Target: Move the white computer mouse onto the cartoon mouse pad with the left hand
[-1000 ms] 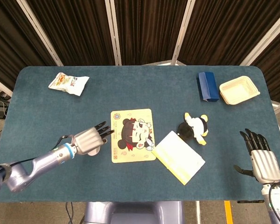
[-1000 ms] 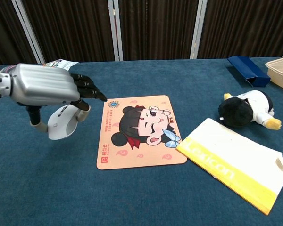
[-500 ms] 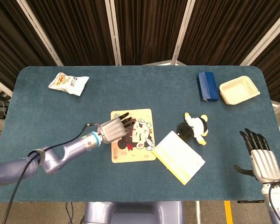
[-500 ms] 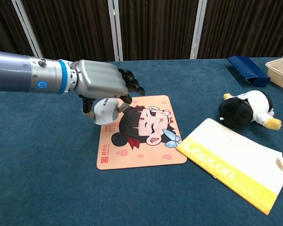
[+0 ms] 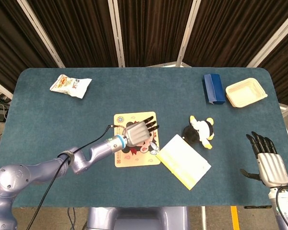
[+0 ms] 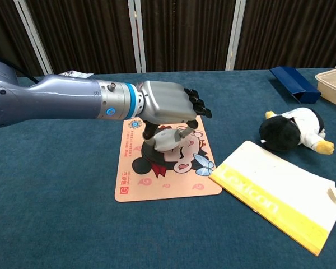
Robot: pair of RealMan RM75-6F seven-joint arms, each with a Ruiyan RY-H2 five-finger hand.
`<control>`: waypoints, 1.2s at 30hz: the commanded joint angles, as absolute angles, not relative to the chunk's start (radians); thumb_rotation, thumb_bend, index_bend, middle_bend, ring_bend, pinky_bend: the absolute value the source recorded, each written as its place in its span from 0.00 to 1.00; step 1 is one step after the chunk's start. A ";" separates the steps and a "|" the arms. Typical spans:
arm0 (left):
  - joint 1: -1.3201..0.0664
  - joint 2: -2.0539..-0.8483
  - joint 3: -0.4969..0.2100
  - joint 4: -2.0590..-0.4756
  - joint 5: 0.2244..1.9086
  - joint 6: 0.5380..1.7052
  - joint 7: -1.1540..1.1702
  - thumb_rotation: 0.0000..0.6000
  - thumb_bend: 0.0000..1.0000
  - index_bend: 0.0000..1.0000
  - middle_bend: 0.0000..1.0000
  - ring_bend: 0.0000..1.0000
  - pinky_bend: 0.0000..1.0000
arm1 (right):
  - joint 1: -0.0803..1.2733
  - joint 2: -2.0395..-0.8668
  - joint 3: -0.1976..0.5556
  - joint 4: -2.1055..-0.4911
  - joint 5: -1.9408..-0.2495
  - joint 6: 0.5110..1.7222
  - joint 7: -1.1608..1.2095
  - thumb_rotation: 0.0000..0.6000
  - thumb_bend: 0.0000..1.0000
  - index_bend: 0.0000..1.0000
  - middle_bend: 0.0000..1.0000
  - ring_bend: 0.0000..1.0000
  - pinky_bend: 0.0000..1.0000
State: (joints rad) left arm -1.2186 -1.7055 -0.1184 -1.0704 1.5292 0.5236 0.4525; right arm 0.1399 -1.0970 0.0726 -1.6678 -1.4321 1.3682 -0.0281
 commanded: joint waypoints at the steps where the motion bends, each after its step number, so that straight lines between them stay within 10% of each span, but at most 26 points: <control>1: -1.236 -1.735 -0.101 -1.033 1.548 0.523 0.429 1.00 0.20 0.60 0.00 0.00 0.00 | 0.140 -1.096 0.073 -1.668 -1.431 1.368 -0.028 1.00 0.11 0.00 0.00 0.00 0.00; 6: -1.245 -1.744 -0.074 -1.017 1.568 0.534 0.403 1.00 0.20 0.53 0.00 0.00 0.00 | 0.140 -1.095 0.072 -1.669 -1.431 1.367 -0.026 1.00 0.11 0.00 0.00 0.00 0.00; 14: -1.233 -1.733 -0.085 -1.036 1.535 0.552 0.401 1.00 0.18 0.02 0.00 0.00 0.00 | 0.139 -1.095 0.072 -1.670 -1.432 1.369 -0.026 1.00 0.11 0.00 0.00 0.00 0.00; 23: -1.207 -1.676 -0.093 -1.127 1.494 0.590 0.455 1.00 0.14 0.00 0.00 0.00 0.00 | 0.138 -1.096 0.071 -1.669 -1.432 1.371 -0.027 1.00 0.11 0.00 0.00 0.00 0.00; 36: -0.945 -1.328 -0.095 -1.570 1.380 0.940 0.597 1.00 0.14 0.00 0.00 0.00 0.00 | 0.135 -1.100 0.071 -1.667 -1.433 1.379 -0.036 1.00 0.11 0.00 0.00 0.00 0.00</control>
State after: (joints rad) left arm -1.0188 -1.4066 -0.0995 -1.4843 1.4137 0.8540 0.5649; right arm 0.1352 -1.0998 0.0710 -1.6669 -1.4331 1.3791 -0.0361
